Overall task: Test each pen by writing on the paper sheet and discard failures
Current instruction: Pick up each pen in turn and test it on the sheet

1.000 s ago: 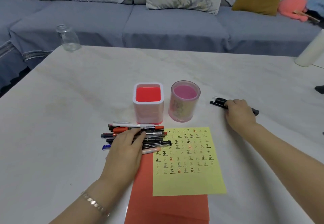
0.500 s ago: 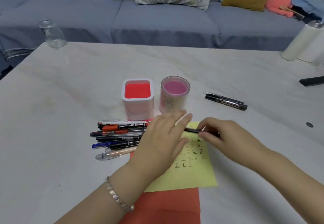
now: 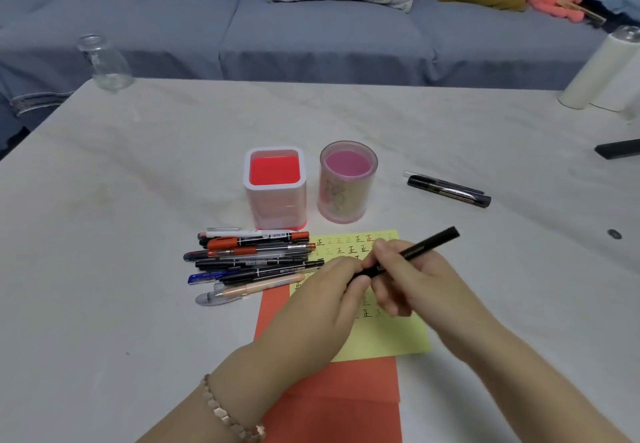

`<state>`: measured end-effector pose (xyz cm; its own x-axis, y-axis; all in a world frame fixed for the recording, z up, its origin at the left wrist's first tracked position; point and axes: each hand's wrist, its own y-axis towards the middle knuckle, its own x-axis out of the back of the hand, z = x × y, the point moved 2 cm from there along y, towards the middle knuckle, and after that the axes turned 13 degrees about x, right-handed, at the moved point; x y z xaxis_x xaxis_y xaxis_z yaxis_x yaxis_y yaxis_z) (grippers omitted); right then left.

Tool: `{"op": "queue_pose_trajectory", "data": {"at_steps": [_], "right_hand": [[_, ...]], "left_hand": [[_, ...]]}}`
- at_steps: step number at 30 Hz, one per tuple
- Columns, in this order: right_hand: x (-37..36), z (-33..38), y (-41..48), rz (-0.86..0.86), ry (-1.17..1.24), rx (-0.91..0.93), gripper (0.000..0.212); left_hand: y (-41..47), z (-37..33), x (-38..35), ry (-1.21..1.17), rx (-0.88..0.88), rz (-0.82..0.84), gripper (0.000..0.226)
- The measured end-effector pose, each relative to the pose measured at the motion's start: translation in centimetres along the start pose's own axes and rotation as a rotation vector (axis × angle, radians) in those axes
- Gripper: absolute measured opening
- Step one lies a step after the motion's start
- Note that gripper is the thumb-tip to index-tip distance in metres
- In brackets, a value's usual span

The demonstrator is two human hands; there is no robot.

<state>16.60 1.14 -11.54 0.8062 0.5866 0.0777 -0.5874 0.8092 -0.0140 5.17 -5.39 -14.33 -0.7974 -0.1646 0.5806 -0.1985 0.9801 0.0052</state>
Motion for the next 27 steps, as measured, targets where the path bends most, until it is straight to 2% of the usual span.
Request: {"op": "queue_pose_trajectory", "data": {"at_steps": [4, 9, 11, 13, 15, 18, 21, 23, 27], "right_hand": [[-1.6, -1.3, 0.6, -0.255, -0.079, 0.062, 0.042], [-1.9, -1.4, 0.4, -0.225, 0.048, 0.040, 0.048], [-1.6, -0.9, 0.1, -0.200, 0.076, 0.040, 0.043], [-0.9, -0.6, -0.1, -0.268, 0.131, 0.063, 0.041], [0.4, -0.8, -0.3, -0.397, 0.169, 0.096, 0.041], [2.3, -1.8, -0.7, -0.498, 0.085, 0.097, 0.037], [3.5, -3.2, -1.6, -0.530, 0.014, 0.061, 0.032], [3.8, -4.0, -2.0, -0.524, -0.025, 0.045, 0.030], [4.4, -4.8, -2.3, -0.521, -0.060, 0.048, 0.028]], "left_hand": [[-0.5, -0.4, -0.5, -0.081, 0.023, 0.009, 0.025], [-0.7, -0.4, -0.3, -0.170, 0.105, 0.025, 0.009], [-0.9, -0.6, -0.2, -0.200, 0.131, 0.066, 0.007], [-1.4, -0.5, 0.0, -0.189, 0.202, 0.082, 0.007], [-1.9, 0.6, 0.2, -0.058, 0.273, 0.008, 0.013], [-2.5, 3.3, 0.6, 0.276, 0.324, -0.121, 0.031], [-2.9, 6.1, 0.0, 0.551, 0.128, -0.241, 0.042], [-3.1, 7.2, -0.3, 0.579, 0.053, -0.285, 0.035], [-2.7, 7.3, -0.8, 0.593, 0.005, -0.321, 0.039]]}}
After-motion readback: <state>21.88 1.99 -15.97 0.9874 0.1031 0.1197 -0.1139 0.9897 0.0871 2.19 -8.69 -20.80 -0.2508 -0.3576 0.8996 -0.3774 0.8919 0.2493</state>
